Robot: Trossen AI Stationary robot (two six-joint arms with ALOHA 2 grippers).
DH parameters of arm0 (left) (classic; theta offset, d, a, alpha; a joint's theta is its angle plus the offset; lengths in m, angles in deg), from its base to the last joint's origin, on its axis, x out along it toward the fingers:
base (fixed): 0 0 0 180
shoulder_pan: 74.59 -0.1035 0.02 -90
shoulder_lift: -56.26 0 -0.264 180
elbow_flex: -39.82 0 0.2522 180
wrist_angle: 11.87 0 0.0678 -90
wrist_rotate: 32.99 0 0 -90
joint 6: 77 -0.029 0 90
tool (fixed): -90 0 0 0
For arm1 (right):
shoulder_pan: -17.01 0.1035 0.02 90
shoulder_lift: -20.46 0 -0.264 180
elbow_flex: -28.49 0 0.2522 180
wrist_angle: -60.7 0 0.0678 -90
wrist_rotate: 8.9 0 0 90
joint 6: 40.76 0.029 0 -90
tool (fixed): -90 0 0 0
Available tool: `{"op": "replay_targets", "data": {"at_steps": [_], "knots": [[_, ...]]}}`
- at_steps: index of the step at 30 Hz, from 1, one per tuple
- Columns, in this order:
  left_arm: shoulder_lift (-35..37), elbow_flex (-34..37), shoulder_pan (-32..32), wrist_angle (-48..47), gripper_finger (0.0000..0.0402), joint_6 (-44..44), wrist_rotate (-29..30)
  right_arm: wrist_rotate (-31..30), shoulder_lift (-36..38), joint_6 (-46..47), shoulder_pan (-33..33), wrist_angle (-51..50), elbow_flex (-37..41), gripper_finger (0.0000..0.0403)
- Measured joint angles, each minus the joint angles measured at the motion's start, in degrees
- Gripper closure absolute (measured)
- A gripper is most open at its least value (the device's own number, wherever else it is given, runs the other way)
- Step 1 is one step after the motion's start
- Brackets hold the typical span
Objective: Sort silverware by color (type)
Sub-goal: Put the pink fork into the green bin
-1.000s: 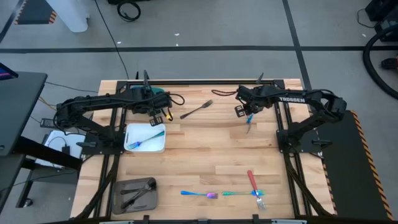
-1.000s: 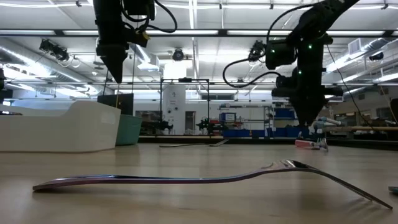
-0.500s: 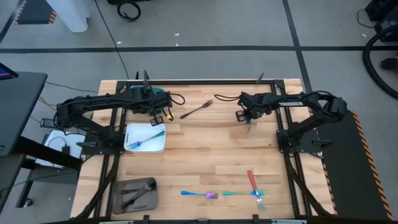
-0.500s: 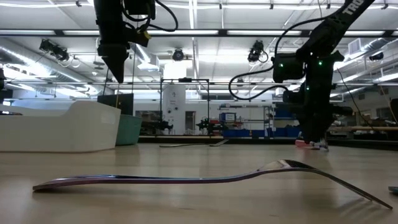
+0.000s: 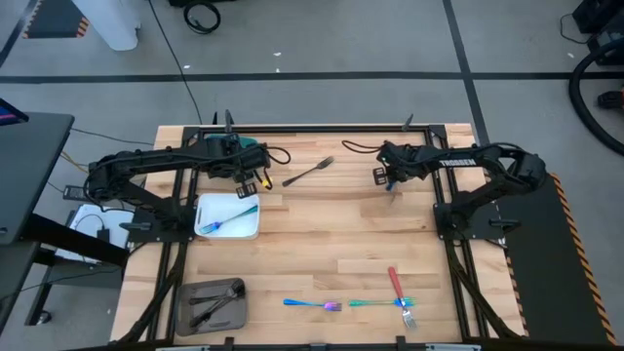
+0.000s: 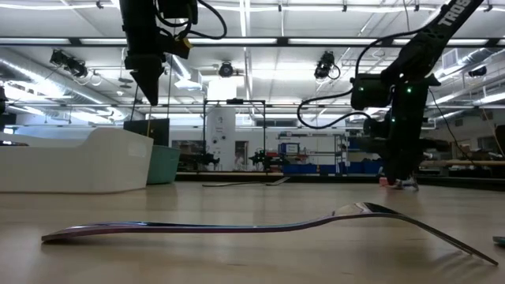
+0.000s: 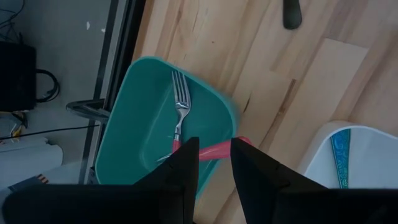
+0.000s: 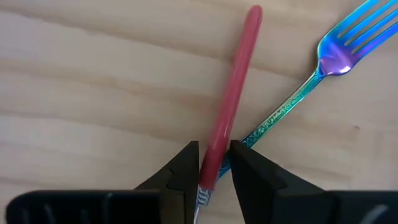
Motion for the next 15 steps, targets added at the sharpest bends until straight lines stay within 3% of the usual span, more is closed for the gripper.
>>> {"op": "replay_targets", "data": {"at_steps": [7,15], "knots": [[0.0,0.0,0.01,-0.02,0.0299,-0.12,0.0,-1.27,-0.01,-2.34,-0.66,2.48,0.61,0.0366],[0.0,0.0,0.0,-0.04,0.0299,-0.12,0.0,2.44,-0.13,-7.02,-0.29,2.83,-0.51,0.0369]]}}
